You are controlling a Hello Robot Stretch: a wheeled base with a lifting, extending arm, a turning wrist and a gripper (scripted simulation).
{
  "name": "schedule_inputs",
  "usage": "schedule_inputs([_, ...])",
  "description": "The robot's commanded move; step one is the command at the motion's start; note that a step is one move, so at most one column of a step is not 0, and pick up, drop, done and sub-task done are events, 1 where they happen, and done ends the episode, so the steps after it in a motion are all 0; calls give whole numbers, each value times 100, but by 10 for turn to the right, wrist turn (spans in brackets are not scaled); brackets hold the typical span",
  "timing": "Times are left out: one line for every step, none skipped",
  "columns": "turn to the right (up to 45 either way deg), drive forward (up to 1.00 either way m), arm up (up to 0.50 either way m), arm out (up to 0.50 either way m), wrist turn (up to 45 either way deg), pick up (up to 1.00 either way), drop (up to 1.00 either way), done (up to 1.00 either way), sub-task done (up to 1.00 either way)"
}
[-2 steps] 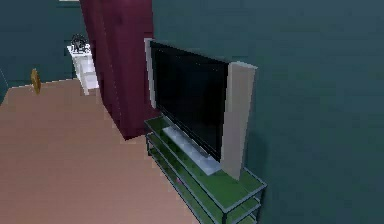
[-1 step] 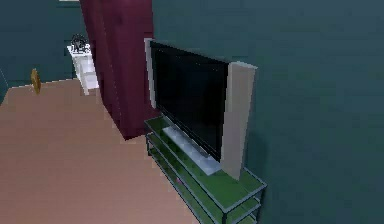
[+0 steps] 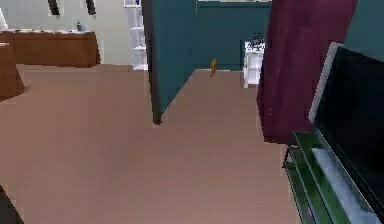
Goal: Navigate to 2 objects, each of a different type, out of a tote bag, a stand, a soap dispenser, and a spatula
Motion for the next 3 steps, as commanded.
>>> schedule_inputs([-420,0,0,0,0,0,0,0,0])
schedule_inputs([0,20,0,0,0,0,0,0,0])
schedule_inputs([240,0,0,0,0,0,0,0,0])
